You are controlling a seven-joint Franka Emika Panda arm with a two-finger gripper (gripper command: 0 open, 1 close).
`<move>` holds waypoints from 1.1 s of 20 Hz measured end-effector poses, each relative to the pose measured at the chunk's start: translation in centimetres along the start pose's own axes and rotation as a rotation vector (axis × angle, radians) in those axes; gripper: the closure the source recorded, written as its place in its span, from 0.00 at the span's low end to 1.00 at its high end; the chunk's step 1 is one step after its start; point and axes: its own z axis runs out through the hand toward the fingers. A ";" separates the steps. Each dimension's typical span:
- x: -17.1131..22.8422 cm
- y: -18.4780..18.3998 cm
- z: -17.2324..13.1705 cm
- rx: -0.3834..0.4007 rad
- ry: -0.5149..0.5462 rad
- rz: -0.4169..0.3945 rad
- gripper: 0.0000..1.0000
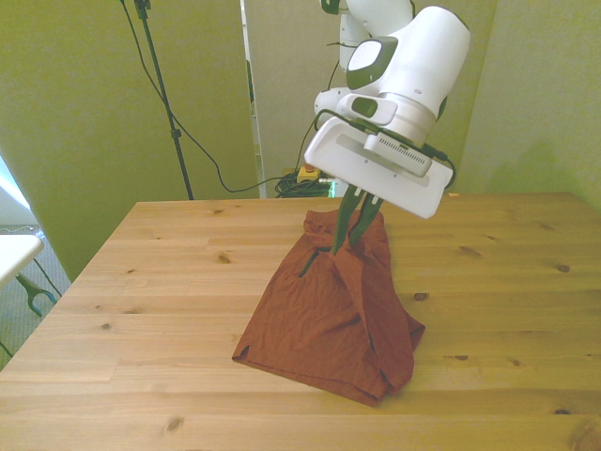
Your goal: Fold the shorts
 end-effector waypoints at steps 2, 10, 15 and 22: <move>1.1 0.2 1.2 -0.009 -0.004 0.006 1.00; 4.7 3.8 7.2 -0.066 -0.076 0.089 0.00; 8.2 8.4 10.8 -0.104 -0.103 0.164 0.00; 7.8 8.7 12.5 -0.070 -0.173 0.205 0.00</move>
